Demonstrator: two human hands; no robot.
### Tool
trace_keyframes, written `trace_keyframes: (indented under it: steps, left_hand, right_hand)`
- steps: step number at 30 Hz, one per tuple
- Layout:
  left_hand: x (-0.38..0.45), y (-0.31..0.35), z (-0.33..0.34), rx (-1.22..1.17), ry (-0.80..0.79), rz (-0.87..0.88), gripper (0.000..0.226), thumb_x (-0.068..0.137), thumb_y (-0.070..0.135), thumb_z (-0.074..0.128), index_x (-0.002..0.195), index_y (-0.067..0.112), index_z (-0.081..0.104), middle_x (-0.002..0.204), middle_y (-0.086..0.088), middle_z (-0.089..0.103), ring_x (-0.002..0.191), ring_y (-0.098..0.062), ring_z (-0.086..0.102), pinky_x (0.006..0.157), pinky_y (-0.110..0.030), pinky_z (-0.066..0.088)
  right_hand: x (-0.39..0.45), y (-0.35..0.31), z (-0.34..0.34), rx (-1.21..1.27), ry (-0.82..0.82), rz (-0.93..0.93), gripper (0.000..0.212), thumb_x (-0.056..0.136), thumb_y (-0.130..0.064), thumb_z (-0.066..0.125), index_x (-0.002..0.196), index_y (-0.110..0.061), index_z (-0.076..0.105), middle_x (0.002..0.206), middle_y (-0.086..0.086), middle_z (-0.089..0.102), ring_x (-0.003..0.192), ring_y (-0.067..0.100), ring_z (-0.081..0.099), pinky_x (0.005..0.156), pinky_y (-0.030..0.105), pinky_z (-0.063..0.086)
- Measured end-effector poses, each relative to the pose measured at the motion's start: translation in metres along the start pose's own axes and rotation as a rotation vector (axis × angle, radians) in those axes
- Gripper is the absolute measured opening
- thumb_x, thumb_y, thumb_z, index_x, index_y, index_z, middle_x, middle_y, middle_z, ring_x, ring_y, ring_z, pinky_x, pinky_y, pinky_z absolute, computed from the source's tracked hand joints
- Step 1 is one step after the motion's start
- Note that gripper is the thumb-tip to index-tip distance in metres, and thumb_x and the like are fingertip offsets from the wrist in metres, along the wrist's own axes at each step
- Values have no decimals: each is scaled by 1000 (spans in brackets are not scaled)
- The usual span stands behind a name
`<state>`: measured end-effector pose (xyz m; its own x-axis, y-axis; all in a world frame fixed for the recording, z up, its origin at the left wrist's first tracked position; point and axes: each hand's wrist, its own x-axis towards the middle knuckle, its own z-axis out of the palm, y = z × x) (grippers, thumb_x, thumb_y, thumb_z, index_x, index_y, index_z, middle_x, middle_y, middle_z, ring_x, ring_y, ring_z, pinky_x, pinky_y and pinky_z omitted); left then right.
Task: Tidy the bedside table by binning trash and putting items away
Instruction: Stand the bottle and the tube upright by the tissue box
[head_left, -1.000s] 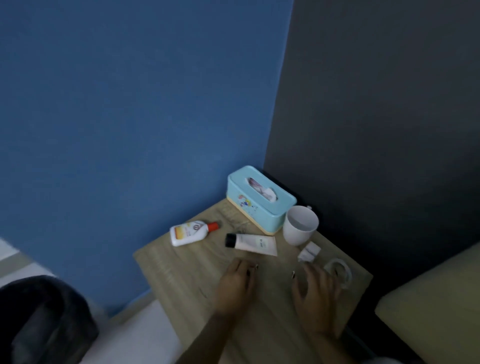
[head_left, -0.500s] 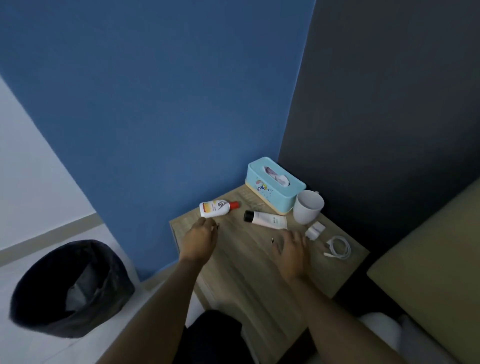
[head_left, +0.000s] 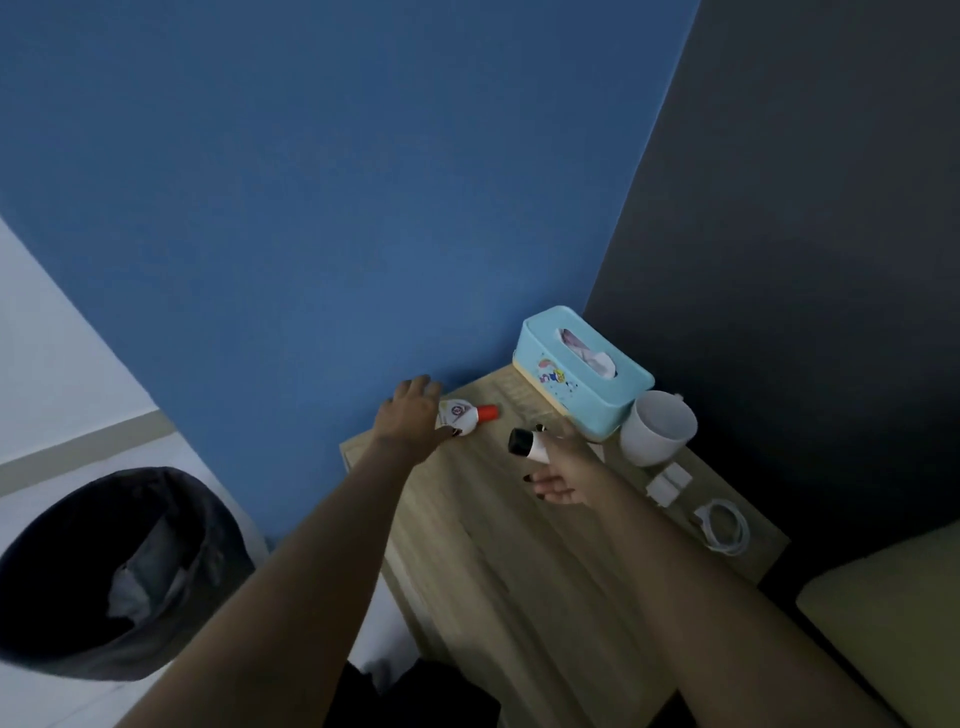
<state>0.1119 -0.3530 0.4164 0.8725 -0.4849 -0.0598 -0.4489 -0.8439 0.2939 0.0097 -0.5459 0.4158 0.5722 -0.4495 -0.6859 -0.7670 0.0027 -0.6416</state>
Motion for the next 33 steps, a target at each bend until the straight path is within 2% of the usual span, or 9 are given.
trace_keyframes:
  steps: [2,8,11,15,18,22,26,30,33]
  left_hand:
    - [9,-2,15,7,-22,28,73,86,47,58,144,14,30,153,-8,26,141,-27,24,109,-43,29]
    - [22,-8,53,89,-52,20,69,91,45,50,147,16,24,152,-10,30,140,-30,29,112,-48,28]
    - [23,-2,57,135,-11,-13,64,93,41,49,145,12,27,144,-12,40,131,-33,38,107,-46,34]
    - [14,7,55,222,2,-39,73,91,49,46,146,6,22,134,-15,43,120,-33,45,95,-42,37]
    - [3,7,57,229,43,-58,71,90,56,42,141,7,31,128,-14,46,115,-32,48,94,-41,36]
    - [-6,8,63,11,138,-69,71,84,59,53,133,10,41,122,-12,48,109,-30,51,90,-42,39]
    - [-19,14,64,-326,266,-56,70,79,44,69,130,4,42,119,-16,48,107,-31,51,84,-38,45]
    - [-32,23,66,-487,344,-111,72,77,38,74,131,5,40,122,-14,48,109,-26,51,83,-25,42]
    - [-42,26,68,-590,374,-166,72,75,38,75,130,8,40,122,-12,49,108,-24,54,81,-22,41]
  right_hand:
    - [9,-3,7,4,34,104,44,97,-44,37,135,-22,42,87,12,64,70,23,64,62,30,51]
    - [24,-2,25,-50,179,186,49,96,-41,39,142,-23,37,95,13,57,83,26,63,68,37,56]
    - [26,13,35,-103,294,34,37,99,-36,37,135,-27,40,105,11,56,91,27,62,81,43,58]
    - [22,25,42,-55,334,-141,20,99,-30,40,118,-29,45,106,4,54,80,21,55,80,48,58]
    - [8,39,48,-40,416,-244,24,98,-30,42,122,-29,46,116,8,57,94,25,58,80,43,56]
    - [-12,60,55,-200,571,-454,41,97,-33,47,138,-33,41,133,14,46,115,27,52,85,40,54]
    - [-23,66,57,-461,581,-581,47,96,-36,52,141,-34,39,132,9,43,109,17,55,81,28,52]
    - [-25,63,52,-117,362,-475,51,82,-76,43,111,-34,44,111,-5,59,94,14,59,78,34,48]
    - [-20,63,53,-114,407,-395,49,79,-70,54,107,-32,45,113,-3,62,101,18,59,89,37,48]
